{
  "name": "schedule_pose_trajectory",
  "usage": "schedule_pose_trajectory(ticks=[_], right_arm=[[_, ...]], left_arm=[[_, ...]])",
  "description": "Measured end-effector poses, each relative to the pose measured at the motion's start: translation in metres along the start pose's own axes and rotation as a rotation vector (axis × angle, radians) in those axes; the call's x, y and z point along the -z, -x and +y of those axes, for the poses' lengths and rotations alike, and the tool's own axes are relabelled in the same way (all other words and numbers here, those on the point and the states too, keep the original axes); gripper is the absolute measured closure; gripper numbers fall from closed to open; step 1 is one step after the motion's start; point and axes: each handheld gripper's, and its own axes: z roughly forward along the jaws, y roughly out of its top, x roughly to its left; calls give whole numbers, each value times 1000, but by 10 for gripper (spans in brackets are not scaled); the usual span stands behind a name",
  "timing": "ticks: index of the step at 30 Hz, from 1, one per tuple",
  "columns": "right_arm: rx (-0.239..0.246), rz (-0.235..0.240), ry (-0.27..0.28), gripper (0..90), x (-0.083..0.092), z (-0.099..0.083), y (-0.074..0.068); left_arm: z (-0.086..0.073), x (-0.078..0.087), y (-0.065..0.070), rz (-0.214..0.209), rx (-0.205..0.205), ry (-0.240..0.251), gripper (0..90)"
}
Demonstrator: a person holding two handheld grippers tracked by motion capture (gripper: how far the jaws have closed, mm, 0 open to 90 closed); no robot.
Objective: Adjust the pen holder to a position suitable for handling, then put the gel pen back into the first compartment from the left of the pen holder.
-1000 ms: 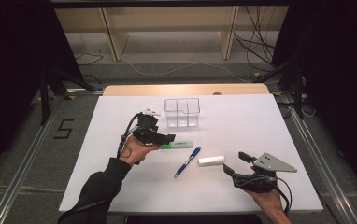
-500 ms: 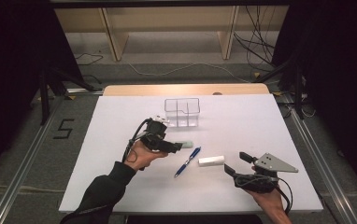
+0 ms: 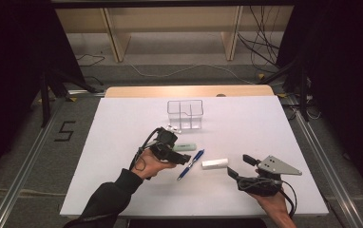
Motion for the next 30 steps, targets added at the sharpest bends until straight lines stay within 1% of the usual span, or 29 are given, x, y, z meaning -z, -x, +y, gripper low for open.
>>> schedule_pose_trajectory(ticks=[1, 7, 9, 11, 13, 15, 16, 17, 19, 20, 22, 23, 24, 27, 29, 30], right_arm=[[1, 0, 1, 250, 0, 0, 0], [2, 3, -2, 250, -1, 0, 0], [4, 0, -4, 250, -1, 0, -1], [5, 1, -3, 250, -1, 0, 0], [10, 1, 2, 250, -1, 0, 0], [8, 2, 1, 249, 0, 0, 0], [8, 2, 1, 250, -1, 0, 0], [7, 1, -2, 250, -1, 0, 0], [5, 4, 1, 250, -1, 1, 0], [6, 3, -2, 250, -1, 1, 0], [8, 4, -5, 250, -2, 1, 0], [12, 6, -5, 250, -2, 1, 0], [12, 7, -5, 250, -2, 0, 0], [14, 6, -7, 250, -2, 0, 0], [11, 3, -7, 250, -2, 0, 0], [12, 3, -8, 250, -2, 1, 0]], left_arm=[[0, -1, 1, 0, 3, -1, 177], [-2, -3, 5, 0, -9, -17, 178], [-3, -4, 7, -6, -15, -27, 178], [-3, -6, 10, -5, -24, -42, 178], [-4, -8, 11, -1, -23, -40, 178], [-3, -10, 12, -3, -34, -57, 178], [-4, -11, 13, -3, -27, -57, 178], [-4, -12, 13, -1, -36, -65, 180], [-4, -14, 14, 4, -36, -75, 185], [-4, -15, 14, 2, -42, -86, 189], [-4, -17, 16, -3, -36, -96, 203], [-4, -18, 16, -14, -46, -112, 216], [-4, -18, 18, -15, -44, -119, 226], [-3, -21, 21, 26, -67, -132, 254], [-3, -22, 22, 9, -66, -140, 273], [-3, -22, 23, 8, -65, -143, 279]])
